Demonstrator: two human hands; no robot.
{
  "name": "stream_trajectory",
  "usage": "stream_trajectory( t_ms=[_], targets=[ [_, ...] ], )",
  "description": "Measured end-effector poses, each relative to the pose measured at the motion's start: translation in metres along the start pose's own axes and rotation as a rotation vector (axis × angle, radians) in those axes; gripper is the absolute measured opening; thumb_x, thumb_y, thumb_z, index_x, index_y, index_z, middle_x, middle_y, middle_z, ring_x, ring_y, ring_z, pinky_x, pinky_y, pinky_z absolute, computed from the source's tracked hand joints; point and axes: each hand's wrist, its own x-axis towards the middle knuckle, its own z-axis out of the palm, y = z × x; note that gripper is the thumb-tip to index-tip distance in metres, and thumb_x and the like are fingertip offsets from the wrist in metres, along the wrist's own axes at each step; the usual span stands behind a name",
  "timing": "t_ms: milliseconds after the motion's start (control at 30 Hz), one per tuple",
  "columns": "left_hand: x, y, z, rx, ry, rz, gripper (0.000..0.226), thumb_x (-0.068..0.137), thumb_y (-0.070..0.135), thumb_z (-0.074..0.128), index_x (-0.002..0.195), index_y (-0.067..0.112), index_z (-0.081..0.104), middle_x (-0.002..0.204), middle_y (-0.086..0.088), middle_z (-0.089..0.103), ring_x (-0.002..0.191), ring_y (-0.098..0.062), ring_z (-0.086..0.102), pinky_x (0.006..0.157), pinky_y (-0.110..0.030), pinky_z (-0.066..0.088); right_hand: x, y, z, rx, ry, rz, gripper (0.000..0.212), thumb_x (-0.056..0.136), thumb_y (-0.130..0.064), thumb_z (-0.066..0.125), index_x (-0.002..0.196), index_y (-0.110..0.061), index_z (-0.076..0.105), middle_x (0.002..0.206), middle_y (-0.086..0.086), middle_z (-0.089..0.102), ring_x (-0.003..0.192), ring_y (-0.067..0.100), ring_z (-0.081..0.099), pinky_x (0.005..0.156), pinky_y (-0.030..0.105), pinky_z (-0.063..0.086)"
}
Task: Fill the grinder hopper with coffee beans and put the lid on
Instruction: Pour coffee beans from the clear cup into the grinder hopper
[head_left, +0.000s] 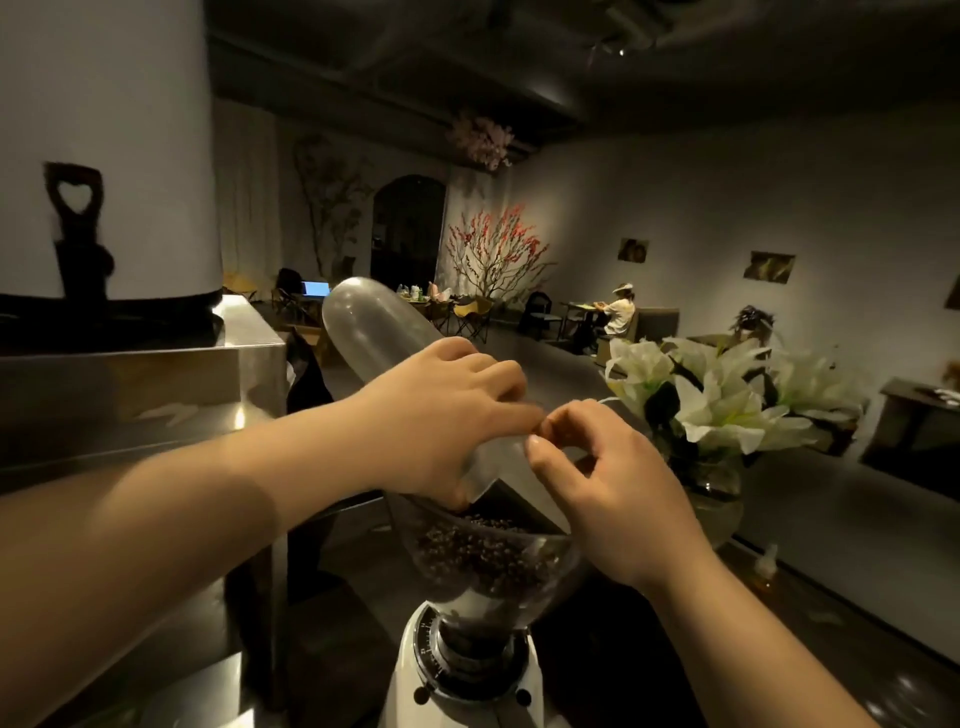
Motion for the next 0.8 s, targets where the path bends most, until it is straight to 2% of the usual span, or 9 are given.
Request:
stream_trajectory(
  t_ms=[100,200,367,467,567,633,700,800],
  targets=[
    [-0.008,-0.003,0.005,-0.099,0.145,-0.071,0.086,0.072,0.068,0.071,0.149,0.044,0.041,0.138,0.007,0.049,0.125,-0.018,0.055,0.113,-0.040,0.038,-0.005,-0.006,0.001,0.017,0.024,-0.012,0.036,0.089,-0.067,0.049,0.113,-0.043,0.063,0.114,-0.024,0.063,0.108,-0.005,0.062,0.088,0.034,0.056],
    [-0.016,-0.001,0.010,-0.244,0.314,-0.149,0.091,0.072,0.068,0.077,0.152,0.040,0.044,0.141,0.006,0.049,0.128,-0.017,0.052,0.115,-0.041,0.036,-0.009,-0.013,-0.002,-0.063,0.029,-0.028,0.048,0.090,-0.066,0.047,0.130,-0.042,0.059,0.125,-0.026,0.056,0.118,-0.003,0.058,0.099,0.038,0.056],
    [-0.043,0.001,0.019,-0.685,0.782,-0.384,0.096,0.069,0.058,0.092,0.150,0.023,0.055,0.142,-0.002,0.051,0.133,-0.022,0.052,0.110,-0.054,0.044,-0.023,-0.040,-0.004,-0.195,0.151,-0.076,0.055,0.097,-0.069,0.050,0.142,-0.037,0.051,0.136,-0.018,0.055,0.120,0.004,0.058,0.091,0.036,0.057],
    [-0.073,0.003,0.018,-0.846,0.941,-0.516,0.099,0.068,0.056,0.094,0.150,0.019,0.052,0.145,-0.004,0.049,0.138,-0.021,0.050,0.110,-0.053,0.048,-0.040,-0.074,0.003,-0.077,0.178,-0.105,0.064,0.094,-0.072,0.055,0.152,-0.049,0.040,0.148,-0.031,0.047,0.125,-0.007,0.054,0.096,0.027,0.051],
    [-0.111,0.014,0.010,-0.997,1.014,-0.640,0.098,0.066,0.047,0.097,0.149,0.025,0.050,0.147,-0.002,0.048,0.140,-0.016,0.050,0.115,-0.042,0.048,-0.065,-0.110,0.024,0.165,0.156,-0.090,0.070,0.085,-0.076,0.058,0.150,-0.069,0.034,0.158,-0.039,0.045,0.138,-0.010,0.053,0.107,0.032,0.048],
    [-0.139,0.022,0.010,-1.089,1.010,-0.697,0.096,0.065,0.044,0.098,0.147,0.033,0.050,0.146,0.000,0.052,0.140,-0.018,0.053,0.114,-0.041,0.049,-0.081,-0.129,0.046,0.312,0.114,-0.064,0.072,0.079,-0.076,0.061,0.145,-0.079,0.033,0.155,-0.043,0.047,0.137,-0.013,0.053,0.110,0.034,0.048],
    [-0.164,0.029,0.016,-1.186,0.972,-0.752,0.094,0.064,0.045,0.098,0.144,0.042,0.050,0.145,0.004,0.056,0.138,-0.020,0.056,0.111,-0.046,0.052,-0.096,-0.140,0.071,0.417,0.042,-0.059,0.072,0.078,-0.073,0.064,0.143,-0.081,0.035,0.154,-0.045,0.048,0.138,-0.017,0.052,0.112,0.031,0.047],
    [-0.197,0.043,0.027,-1.282,0.869,-0.842,0.094,0.062,0.041,0.102,0.143,0.042,0.054,0.142,0.005,0.062,0.134,-0.018,0.061,0.106,-0.043,0.056,-0.110,-0.145,0.105,0.521,-0.064,-0.034,0.074,0.079,-0.074,0.070,0.145,-0.079,0.036,0.155,-0.044,0.047,0.140,-0.016,0.051,0.112,0.025,0.047]
  ],
)
